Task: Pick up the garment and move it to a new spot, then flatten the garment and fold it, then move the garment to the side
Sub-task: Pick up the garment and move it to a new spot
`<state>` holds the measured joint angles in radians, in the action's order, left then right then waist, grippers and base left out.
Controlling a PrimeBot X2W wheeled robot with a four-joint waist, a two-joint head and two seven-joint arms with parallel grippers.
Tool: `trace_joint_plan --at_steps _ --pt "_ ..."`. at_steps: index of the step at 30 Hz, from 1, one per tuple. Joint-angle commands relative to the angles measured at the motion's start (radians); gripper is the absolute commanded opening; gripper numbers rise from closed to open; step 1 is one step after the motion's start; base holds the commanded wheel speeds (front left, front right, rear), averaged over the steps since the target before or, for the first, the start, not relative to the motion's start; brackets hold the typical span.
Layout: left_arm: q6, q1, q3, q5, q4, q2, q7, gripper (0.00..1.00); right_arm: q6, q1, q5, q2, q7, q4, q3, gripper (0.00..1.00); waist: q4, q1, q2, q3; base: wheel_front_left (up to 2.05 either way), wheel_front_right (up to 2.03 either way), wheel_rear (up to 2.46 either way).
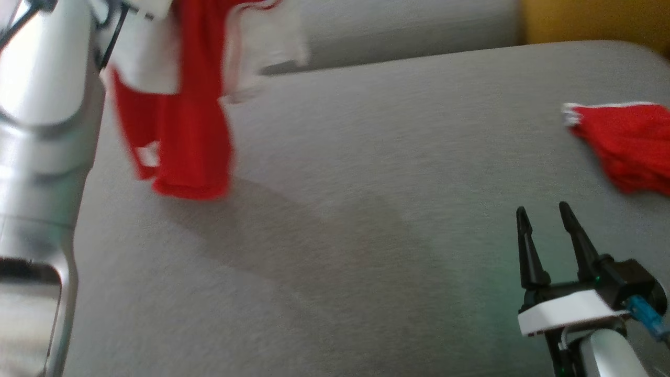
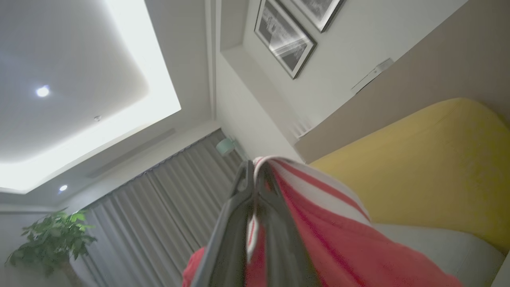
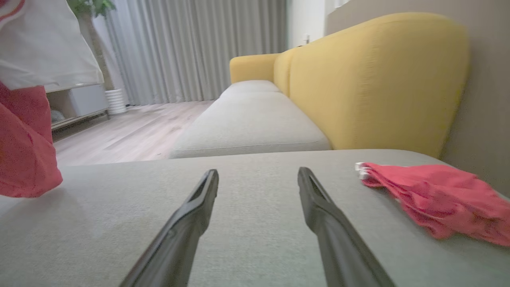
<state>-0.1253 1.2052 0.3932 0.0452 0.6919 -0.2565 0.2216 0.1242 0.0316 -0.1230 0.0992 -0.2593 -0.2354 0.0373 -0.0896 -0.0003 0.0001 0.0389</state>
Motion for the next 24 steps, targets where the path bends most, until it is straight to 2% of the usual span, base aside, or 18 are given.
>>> trace_joint_plan --at_steps 1,6,10,13,19,23,24 --pt "-0.004 0.078 -0.009 -0.002 -0.012 -0.03 0.003 0.0 0.007 0.008 0.0 -0.005 -0.002 0.037 0.023 1.0 -0.126 0.0003 -0.0001 -0.092 0.0 0.0 0.0" --pt "-0.005 0.143 0.038 -0.022 0.035 0.014 0.022 0.0 0.007 -0.009 0.0 -0.02 -0.002 0.049 0.014 1.0 -0.194 0.0003 -0.0001 -0.107 0.0 0.0 0.0" --pt "-0.005 0.147 0.076 -0.057 0.065 0.058 0.035 0.0 0.007 -0.014 -0.02 -0.031 -0.002 0.062 0.009 1.0 -0.218 0.0003 -0.0001 -0.102 0.0 0.0 0.0" --pt "-0.005 0.122 0.113 -0.078 0.076 0.07 0.038 0.0 0.007 -0.015 -0.026 -0.035 -0.002 0.067 0.01 1.0 -0.222 0.0003 -0.0001 -0.095 0.0 0.0 0.0" --pt "-0.005 -0.069 0.227 -0.157 0.043 0.076 0.04 0.0 0.007 -0.017 -0.035 -0.042 -0.002 0.076 0.009 1.0 -0.197 0.0003 -0.0001 -0.061 0.0 0.0 0.0" --pt "-0.004 -0.283 0.237 -0.215 0.003 0.079 0.04 0.0 0.007 -0.024 -0.03 -0.044 -0.002 0.081 0.006 1.0 -0.151 0.0003 -0.0001 -0.039 0.0 0.0 0.0" --pt "0.0 -0.34 0.229 -0.231 -0.001 0.085 0.04 0.33 0.007 -0.026 -0.027 -0.045 -0.002 0.086 0.003 1.0 -0.138 0.0003 -0.0001 -0.035 0.0 0.0 0.0"
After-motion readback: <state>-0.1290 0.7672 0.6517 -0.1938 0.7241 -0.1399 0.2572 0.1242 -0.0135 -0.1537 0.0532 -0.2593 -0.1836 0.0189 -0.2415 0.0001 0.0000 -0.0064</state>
